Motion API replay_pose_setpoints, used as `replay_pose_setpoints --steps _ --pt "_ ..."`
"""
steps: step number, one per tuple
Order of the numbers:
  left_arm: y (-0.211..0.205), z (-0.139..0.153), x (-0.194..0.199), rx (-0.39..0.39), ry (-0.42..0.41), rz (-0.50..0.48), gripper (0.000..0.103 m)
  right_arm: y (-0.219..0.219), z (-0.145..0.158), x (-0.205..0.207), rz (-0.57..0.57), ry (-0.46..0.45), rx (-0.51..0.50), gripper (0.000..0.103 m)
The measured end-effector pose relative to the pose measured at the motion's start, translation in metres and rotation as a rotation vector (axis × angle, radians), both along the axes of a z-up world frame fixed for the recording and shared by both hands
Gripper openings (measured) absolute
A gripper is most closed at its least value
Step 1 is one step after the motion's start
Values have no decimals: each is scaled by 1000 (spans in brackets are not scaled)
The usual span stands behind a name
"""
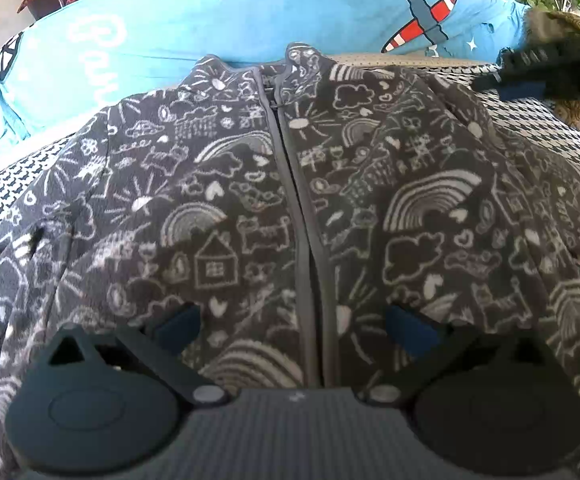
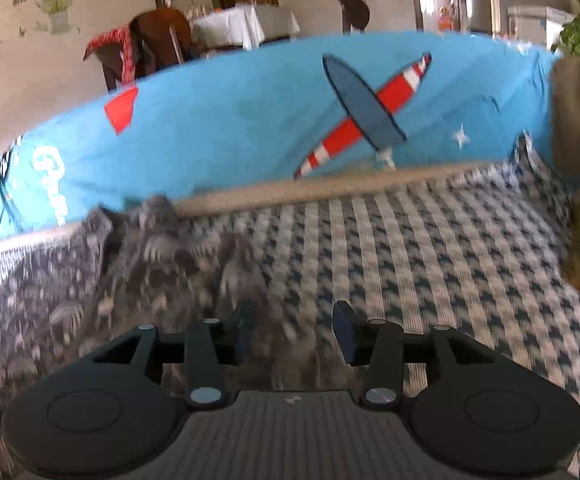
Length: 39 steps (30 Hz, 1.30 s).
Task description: Fold clothes
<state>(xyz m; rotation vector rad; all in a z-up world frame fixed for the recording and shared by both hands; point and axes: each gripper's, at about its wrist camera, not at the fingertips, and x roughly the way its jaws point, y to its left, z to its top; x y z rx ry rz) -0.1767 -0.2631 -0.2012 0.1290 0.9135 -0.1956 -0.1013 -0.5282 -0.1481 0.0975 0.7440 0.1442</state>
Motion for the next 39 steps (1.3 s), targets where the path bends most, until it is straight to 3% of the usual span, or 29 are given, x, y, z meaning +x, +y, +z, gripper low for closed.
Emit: replay_pose_setpoints --steps 4,6,11,14,16,18,20,26,31,39 --pt "0 0 -1 4 -7 0 103 2 -8 -14 34 8 2 53" --pt "-1 0 -2 4 -8 0 103 9 -11 -17 67 -17 -9 67" --pt "-1 0 -1 6 -14 -1 103 34 -26 -12 112 -20 -82 71" --pt "-1 0 -1 6 -13 -2 103 43 -33 -8 93 -13 -144 58" --pt "-1 1 -1 5 -10 -2 103 43 -31 -7 96 -15 -121 40" --pt "0 1 -1 4 -7 -2 103 38 -30 -5 90 -6 -79 13" --pt "0 2 -1 2 -6 -2 103 35 -27 -6 58 -18 -76 5" --pt "-7 7 -7 -11 -8 -37 103 21 -6 -11 -101 -117 -91 3" --pt "-26 6 -27 34 -41 -134 103 5 -36 3 -208 28 -156 2" --pt "-36 9 -41 62 -69 -173 103 -11 -25 -16 -209 -1 -42 6"
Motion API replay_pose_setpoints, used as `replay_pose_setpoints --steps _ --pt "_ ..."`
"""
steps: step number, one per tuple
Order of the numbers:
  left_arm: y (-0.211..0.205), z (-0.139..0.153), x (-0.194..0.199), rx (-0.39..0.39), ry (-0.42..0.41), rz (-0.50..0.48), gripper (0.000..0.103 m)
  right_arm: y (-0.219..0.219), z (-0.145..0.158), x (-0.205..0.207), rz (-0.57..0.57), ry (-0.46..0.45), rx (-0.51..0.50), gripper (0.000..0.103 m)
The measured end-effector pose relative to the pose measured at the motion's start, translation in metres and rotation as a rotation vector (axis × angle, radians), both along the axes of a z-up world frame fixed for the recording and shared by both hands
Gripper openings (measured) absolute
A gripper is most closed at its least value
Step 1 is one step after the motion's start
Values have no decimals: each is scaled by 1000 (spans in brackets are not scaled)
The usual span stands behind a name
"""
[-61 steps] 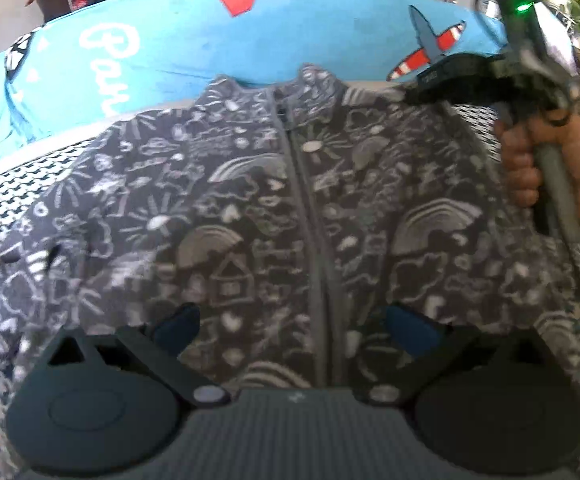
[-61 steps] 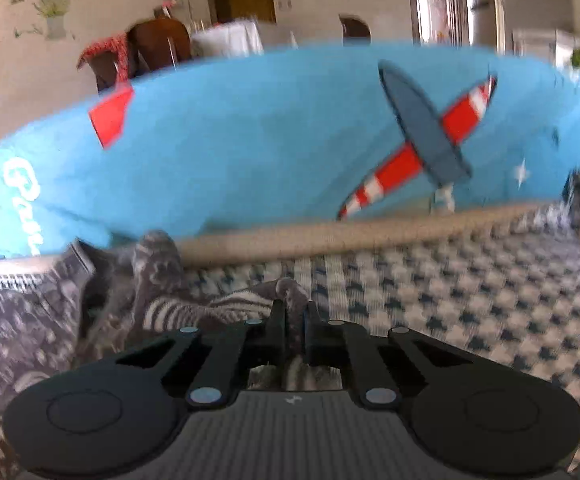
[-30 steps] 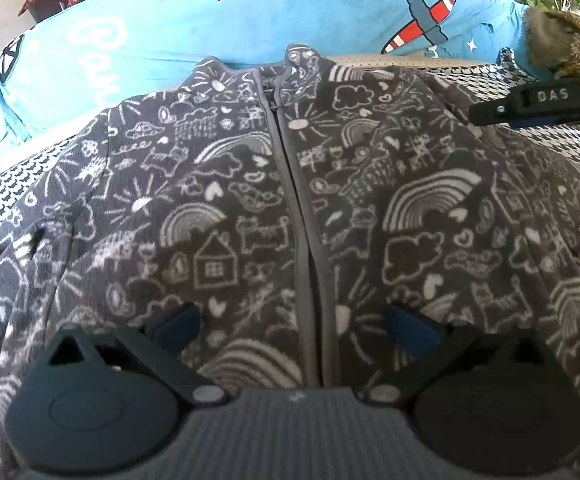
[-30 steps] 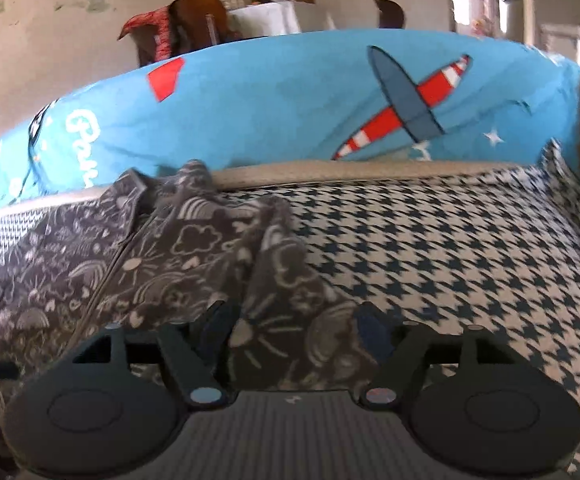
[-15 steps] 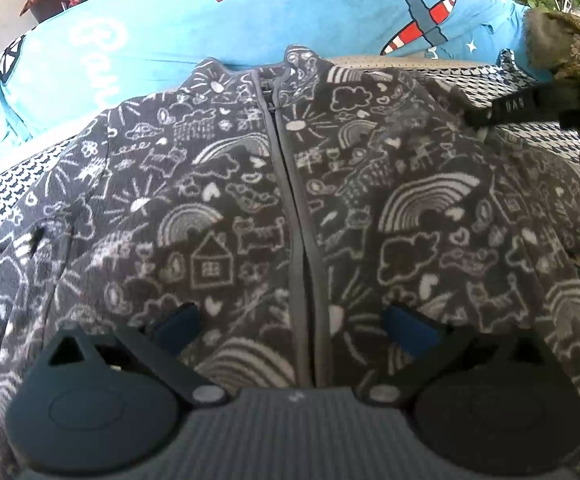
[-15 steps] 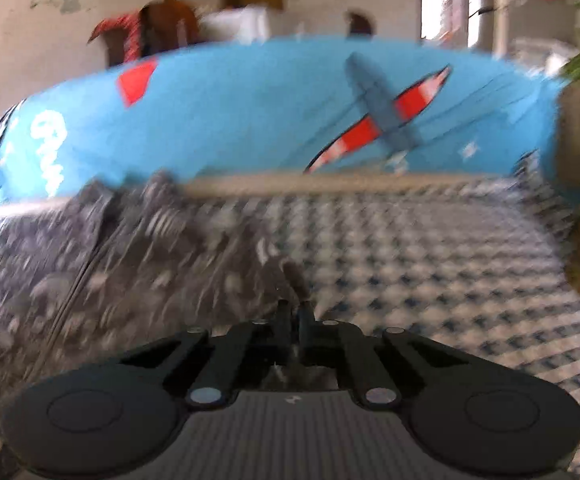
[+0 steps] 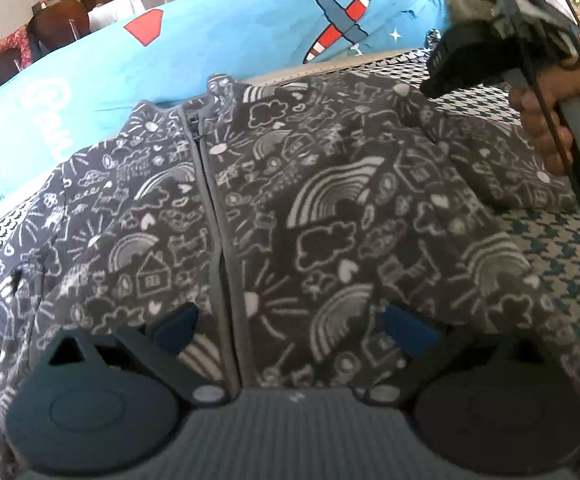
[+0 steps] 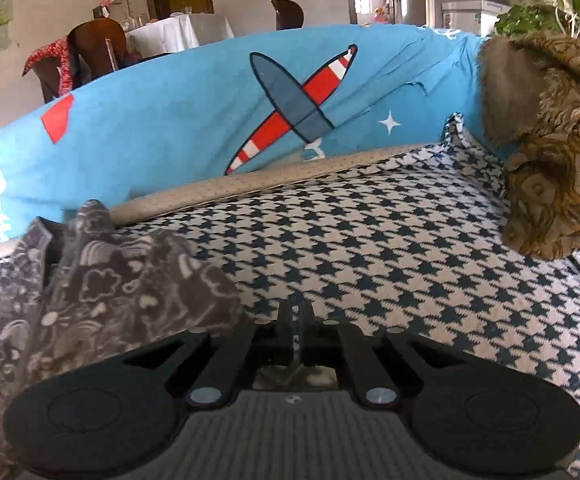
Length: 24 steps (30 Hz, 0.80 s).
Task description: Fold clothes
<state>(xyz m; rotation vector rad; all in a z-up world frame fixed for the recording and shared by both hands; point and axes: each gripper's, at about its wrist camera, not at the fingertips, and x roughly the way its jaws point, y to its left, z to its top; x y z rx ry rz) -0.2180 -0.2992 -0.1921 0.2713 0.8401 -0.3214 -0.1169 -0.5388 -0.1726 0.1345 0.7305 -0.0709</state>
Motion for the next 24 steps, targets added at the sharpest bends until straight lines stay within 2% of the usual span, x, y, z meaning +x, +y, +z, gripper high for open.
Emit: replay_pose_setpoints --steps 4,9,11,13,17,19,21,24 --pt "-3 2 -10 6 -17 -10 103 7 15 -13 31 19 63 14" --pt "-8 7 -23 1 -21 -49 103 22 31 -50 91 24 112 29" --pt "-13 7 -32 33 -48 -71 103 26 33 -67 111 38 141 31" --pt "-17 6 -42 50 -63 -97 103 34 32 -84 124 66 179 33" --pt "-18 7 -59 10 -31 -133 103 53 23 -112 144 124 207 35" --pt "-18 9 -70 28 -63 -140 103 60 18 -123 142 144 212 37" --pt "-14 11 -81 32 -79 -136 103 64 10 -132 123 162 213 41" --pt "-4 13 -97 2 -68 -89 103 69 3 -140 106 166 206 43"
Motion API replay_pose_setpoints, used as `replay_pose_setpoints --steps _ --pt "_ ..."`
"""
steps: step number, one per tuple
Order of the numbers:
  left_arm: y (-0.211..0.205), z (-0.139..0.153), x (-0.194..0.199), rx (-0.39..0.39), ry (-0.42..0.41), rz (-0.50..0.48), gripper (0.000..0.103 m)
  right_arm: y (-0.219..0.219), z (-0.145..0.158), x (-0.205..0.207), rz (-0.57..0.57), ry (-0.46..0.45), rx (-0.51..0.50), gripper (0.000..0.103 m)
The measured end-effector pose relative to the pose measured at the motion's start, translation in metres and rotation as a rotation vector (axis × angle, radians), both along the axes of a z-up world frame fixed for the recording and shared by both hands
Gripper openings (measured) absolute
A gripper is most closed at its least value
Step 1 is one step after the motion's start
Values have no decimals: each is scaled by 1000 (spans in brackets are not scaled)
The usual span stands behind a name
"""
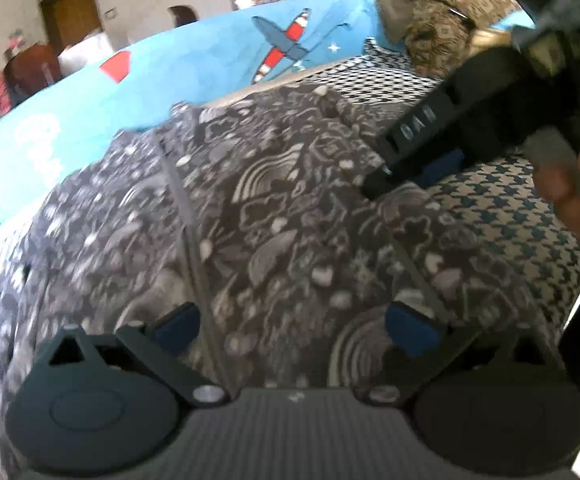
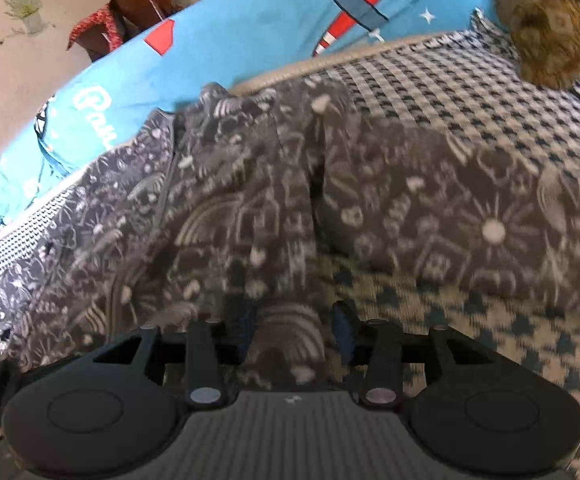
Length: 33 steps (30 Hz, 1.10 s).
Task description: Fold clothes
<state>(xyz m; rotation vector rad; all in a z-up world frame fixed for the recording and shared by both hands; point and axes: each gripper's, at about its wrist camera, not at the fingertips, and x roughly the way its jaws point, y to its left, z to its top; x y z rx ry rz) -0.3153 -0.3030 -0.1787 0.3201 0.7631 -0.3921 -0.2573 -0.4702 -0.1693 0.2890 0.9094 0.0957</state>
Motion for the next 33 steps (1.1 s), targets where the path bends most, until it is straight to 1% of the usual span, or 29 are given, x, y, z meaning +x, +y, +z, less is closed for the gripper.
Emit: replay_pose_setpoints --steps 3,5,6,7,8,9,11,14,16,18,22,23,24,26,28,30,31,33 --pt "12 -1 -14 -38 29 47 103 4 -3 -4 0 -13 -16 43" --pt "15 -2 -23 -42 34 61 103 7 -3 -5 -3 -21 -19 42" --pt "17 -3 -26 -42 36 68 103 7 -4 -6 -3 -24 -13 35" --pt "17 -5 -27 -43 42 75 103 8 -5 -6 -2 -24 -4 30" --pt "18 -6 -29 -49 50 82 103 8 -6 -7 -4 -27 1 21" --pt "20 -6 -31 -57 56 89 103 9 -6 -8 -6 -29 5 16" --pt "22 -7 -34 -68 65 94 103 10 -7 -11 -23 -45 -1 10" --pt "23 -8 -38 -84 83 85 103 10 -5 -17 -80 -86 -56 7" --pt "21 -10 -42 -87 94 72 103 7 -6 -19 -121 -82 -80 7" --pt "18 -12 -47 -80 93 51 103 4 -10 -17 -137 -66 -70 5" --pt "8 -16 -60 -44 66 17 103 11 -9 -18 -132 -85 -116 6" --pt "6 -16 -63 -37 60 11 103 12 -9 -19 -129 -88 -117 8" --pt "9 -15 -63 -48 63 13 103 11 -7 -20 -129 -91 -108 12" --pt "13 -12 -64 -72 70 18 103 9 -4 -26 -135 -93 -73 16" --pt "21 -9 -64 -116 79 27 103 5 -4 -37 -149 -94 -37 20" --pt "28 -5 -65 -157 89 34 103 1 -5 -51 -166 -89 10 30" --pt "30 -4 -66 -162 86 35 103 -1 -5 -59 -170 -88 33 30" --pt "35 3 -69 -171 65 41 103 -1 -3 -76 -166 -90 47 33"
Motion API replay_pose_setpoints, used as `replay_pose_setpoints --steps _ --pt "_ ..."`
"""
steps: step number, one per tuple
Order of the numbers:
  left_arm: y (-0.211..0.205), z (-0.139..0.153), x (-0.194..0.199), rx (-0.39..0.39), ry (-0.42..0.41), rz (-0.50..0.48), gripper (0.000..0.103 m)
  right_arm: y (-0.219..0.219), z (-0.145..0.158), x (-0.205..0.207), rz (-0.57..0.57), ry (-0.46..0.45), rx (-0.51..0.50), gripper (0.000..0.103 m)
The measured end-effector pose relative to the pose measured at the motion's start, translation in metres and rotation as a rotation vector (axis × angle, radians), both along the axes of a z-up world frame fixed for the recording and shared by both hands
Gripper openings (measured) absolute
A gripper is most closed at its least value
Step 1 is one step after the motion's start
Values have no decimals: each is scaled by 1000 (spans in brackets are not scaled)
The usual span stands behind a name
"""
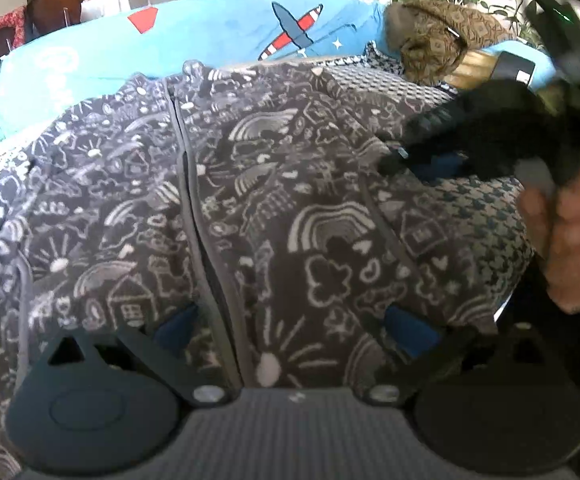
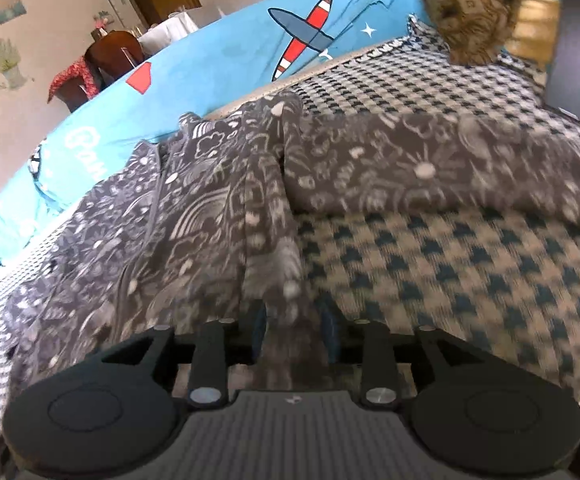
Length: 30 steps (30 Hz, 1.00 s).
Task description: Fold clothes
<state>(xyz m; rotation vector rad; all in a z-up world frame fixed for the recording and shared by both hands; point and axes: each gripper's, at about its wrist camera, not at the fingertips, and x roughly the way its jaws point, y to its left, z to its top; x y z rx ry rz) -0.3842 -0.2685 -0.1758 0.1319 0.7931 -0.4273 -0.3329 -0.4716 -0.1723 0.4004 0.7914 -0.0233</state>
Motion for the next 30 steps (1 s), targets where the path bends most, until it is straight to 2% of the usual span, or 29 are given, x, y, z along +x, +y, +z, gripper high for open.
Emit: replay_pose_setpoints --steps 5,11,14,18,19,22,23,24,30 --pt "23 20 -10 -75 -56 48 103 1 0 -34 20 3 39 45" --pt "51 27 0 -86 -81 187 103 9 -5 -55 39 37 64 50" --pt "66 25 6 -69 -76 284 103 18 -11 -63 66 56 62 53" --pt "81 18 12 -12 -58 408 103 33 -12 -66 91 52 -22 53" --pt "84 15 15 7 -52 434 103 35 -12 -67 93 50 -41 52" --pt "91 8 20 39 -34 482 103 41 -13 -69 102 37 -85 32" --pt "92 6 22 47 -27 494 103 41 -12 -70 91 32 -98 16" --pt "94 5 23 52 -23 500 103 42 -12 -72 80 27 -111 11" --pt "96 4 24 74 -22 510 103 34 -6 -82 -40 39 -166 5"
